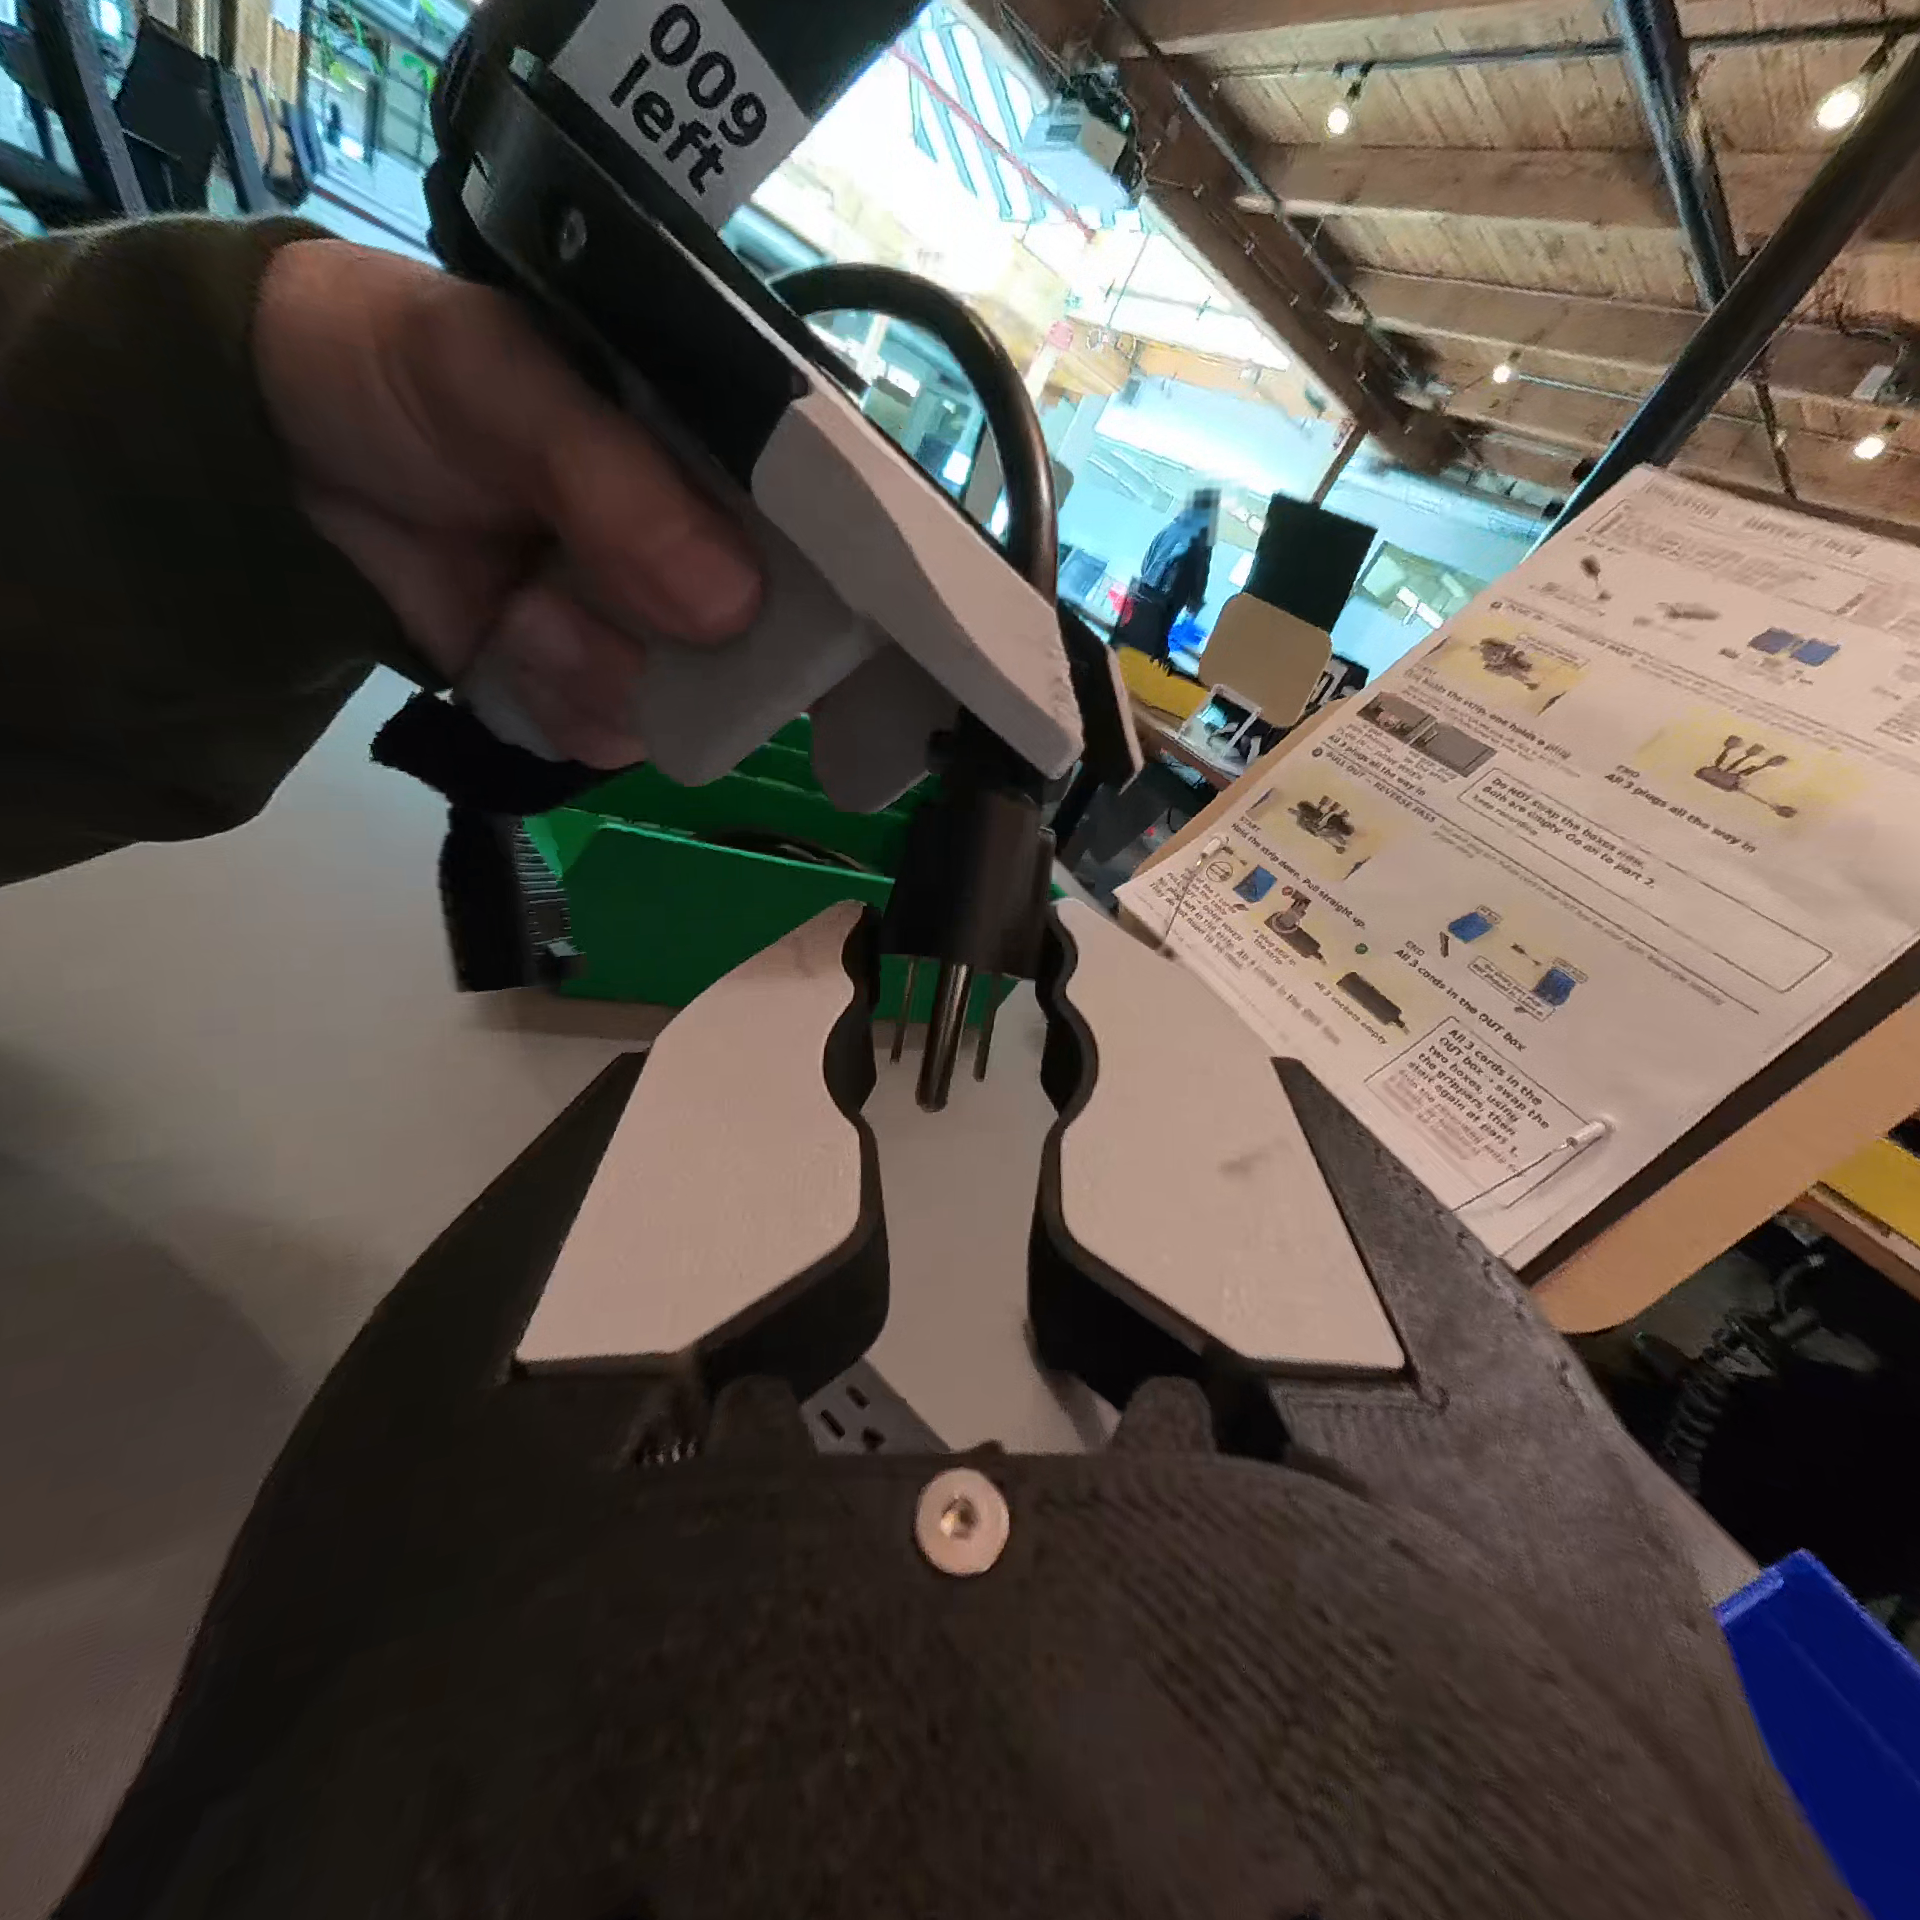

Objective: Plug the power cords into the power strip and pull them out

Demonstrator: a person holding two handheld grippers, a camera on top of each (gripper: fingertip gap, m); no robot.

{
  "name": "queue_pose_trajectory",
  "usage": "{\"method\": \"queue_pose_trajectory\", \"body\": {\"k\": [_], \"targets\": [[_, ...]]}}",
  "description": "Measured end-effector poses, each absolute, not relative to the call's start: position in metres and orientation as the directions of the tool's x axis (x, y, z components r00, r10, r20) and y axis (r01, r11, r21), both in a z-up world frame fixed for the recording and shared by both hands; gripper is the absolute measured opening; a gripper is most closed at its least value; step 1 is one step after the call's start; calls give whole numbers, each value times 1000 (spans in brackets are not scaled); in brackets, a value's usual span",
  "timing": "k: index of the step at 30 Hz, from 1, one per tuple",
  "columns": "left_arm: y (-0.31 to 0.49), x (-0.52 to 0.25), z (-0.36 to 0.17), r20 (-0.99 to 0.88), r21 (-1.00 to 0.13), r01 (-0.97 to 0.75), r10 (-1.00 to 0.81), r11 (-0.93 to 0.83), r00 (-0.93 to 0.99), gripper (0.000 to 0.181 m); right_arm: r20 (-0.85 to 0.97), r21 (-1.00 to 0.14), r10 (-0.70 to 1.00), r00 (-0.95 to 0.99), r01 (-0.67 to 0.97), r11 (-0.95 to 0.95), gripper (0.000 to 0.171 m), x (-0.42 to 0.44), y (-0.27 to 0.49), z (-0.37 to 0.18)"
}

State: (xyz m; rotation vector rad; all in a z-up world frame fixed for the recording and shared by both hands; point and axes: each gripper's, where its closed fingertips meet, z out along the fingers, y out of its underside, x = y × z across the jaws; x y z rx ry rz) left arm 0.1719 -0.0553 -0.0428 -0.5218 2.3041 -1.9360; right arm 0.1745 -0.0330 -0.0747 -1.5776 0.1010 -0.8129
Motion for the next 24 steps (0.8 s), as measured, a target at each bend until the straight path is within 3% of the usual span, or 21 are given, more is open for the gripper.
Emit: {"method": "queue_pose_trajectory", "body": {"k": [2, 6, 9, 14, 17, 20, 24], "targets": [[-53, 174, -43, 124, -972, -180, -326, 149, -937, 17, 374, -927, -497, 783, 328, -181, 28, 174, -29, -75], [-47, 185, -30, 28, -995, -60, -367, 77, -930, 27, 68, -987, -410, 909, 121, 104, 28, 168, -22, -60], [-44, 188, -17, 86, -993, -50, -353, -110, -932, 28, -123, -951, -291, 949, -29, 307, 28, 164, -22, -44], [-40, 183, -17, 165, -930, -66, -249, -361, -954, 31, -245, -859, -159, 956, -138, 494, 28, 164, -30, -38], [-41, 189, -31, 178, -926, -88, -222, -366, -959, 31, -234, -894, -234, 944, -114, 434, 28, 170, -30, -52], [-45, 190, -40, 152, -958, -81, -250, -275, -956, 23, -132, -950, -436, 890, 12, 312, 35, 183, -43, -62], [-52, 193, -46, 68, -995, -37, -368, -92, -927, 18, 124, -983, -514, 849, 175, 52, 44, 184, -46, -69]]}}
